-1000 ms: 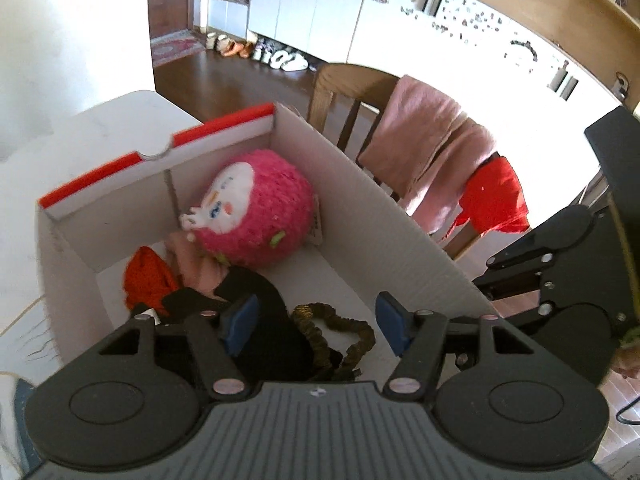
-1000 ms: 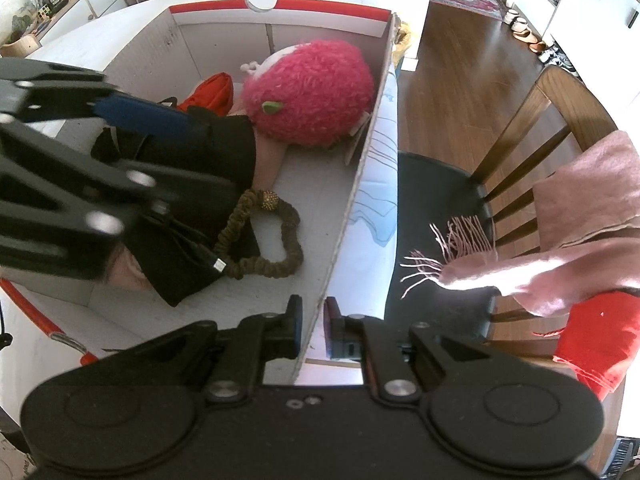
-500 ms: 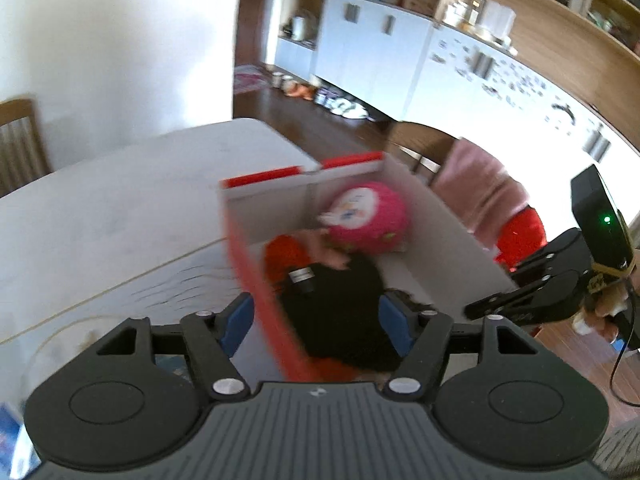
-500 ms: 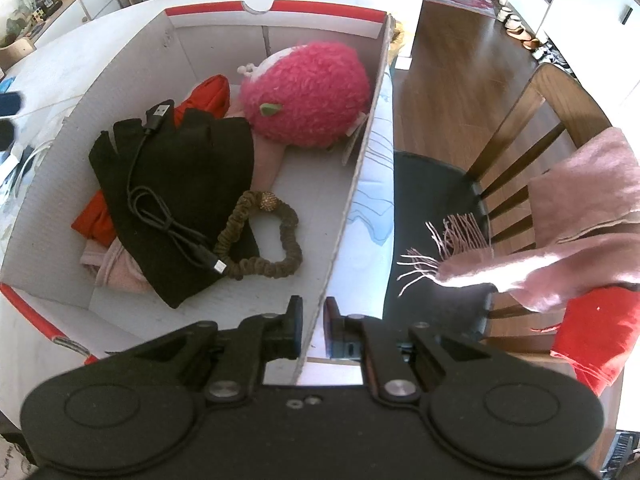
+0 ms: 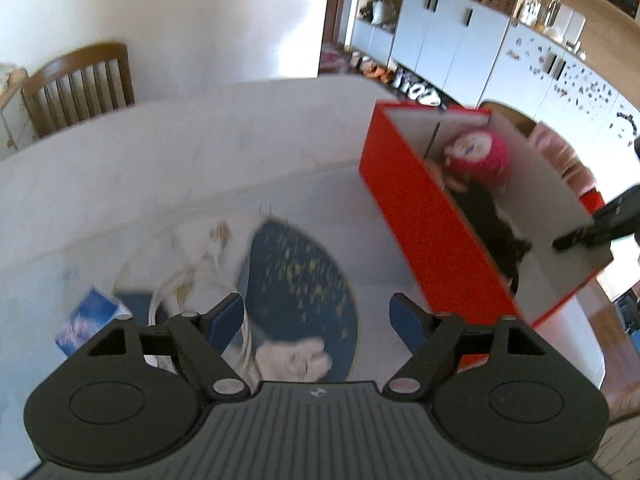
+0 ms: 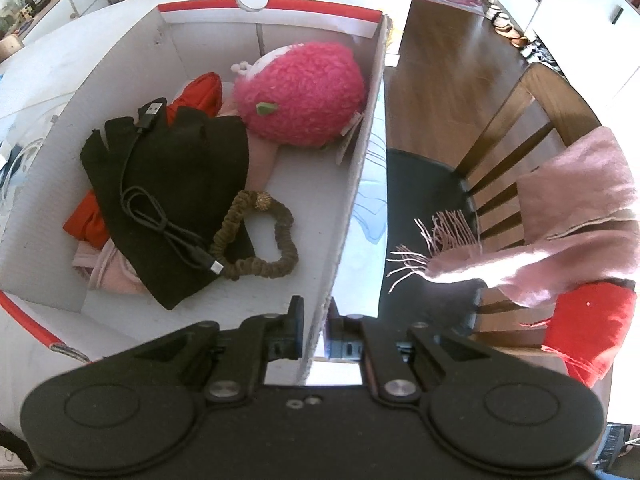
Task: Organize objects
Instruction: 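Move the left gripper back over the mat to the white tooth plush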
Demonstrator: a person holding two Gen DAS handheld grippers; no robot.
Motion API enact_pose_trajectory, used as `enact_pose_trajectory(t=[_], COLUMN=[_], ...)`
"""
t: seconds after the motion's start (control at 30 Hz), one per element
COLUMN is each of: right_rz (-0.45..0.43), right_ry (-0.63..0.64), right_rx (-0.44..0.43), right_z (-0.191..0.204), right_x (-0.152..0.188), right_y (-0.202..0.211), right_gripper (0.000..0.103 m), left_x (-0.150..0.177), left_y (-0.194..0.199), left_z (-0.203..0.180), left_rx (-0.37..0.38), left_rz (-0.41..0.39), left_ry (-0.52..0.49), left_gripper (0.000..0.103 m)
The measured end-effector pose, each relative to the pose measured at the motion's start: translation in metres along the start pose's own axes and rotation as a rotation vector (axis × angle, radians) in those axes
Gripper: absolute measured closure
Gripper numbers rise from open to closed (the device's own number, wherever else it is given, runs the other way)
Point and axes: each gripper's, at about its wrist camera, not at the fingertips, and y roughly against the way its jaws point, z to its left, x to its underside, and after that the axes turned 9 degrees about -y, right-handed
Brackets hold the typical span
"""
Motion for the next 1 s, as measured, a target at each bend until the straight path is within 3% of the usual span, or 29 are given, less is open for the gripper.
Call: enact_pose_trajectory(t=[0.3, 0.43, 0.83, 1.0], right_rz=[0.013, 0.015, 0.035, 0.037], right_ry=[-0.01, -0.027, -0.035, -0.037], right_rx=[0.048, 0.067, 0.094, 0.084], right_z=[0.008, 0.009, 0.014, 0.013], right_x=[0.005, 0.007, 0.016, 0.018], right_y=[-0.004, -0.006, -0.012, -0.012], right_gripper=[0.095, 0.095, 0.094, 0.094], left_x=[0.04, 0.045, 0.055, 0.057], left_y=[-0.026, -0.035, -0.051, -0.055], left_z=[-0.005, -0.001, -0.005, -0.004], left_rx=[0.049, 0.06, 0.0, -0.021], left_rz=[0.073, 0.073, 0.062, 0.065], left_ry=[-0.049, -0.048, -0.135, -0.122], left_gripper=[0.016, 0.004, 0.004, 0.005])
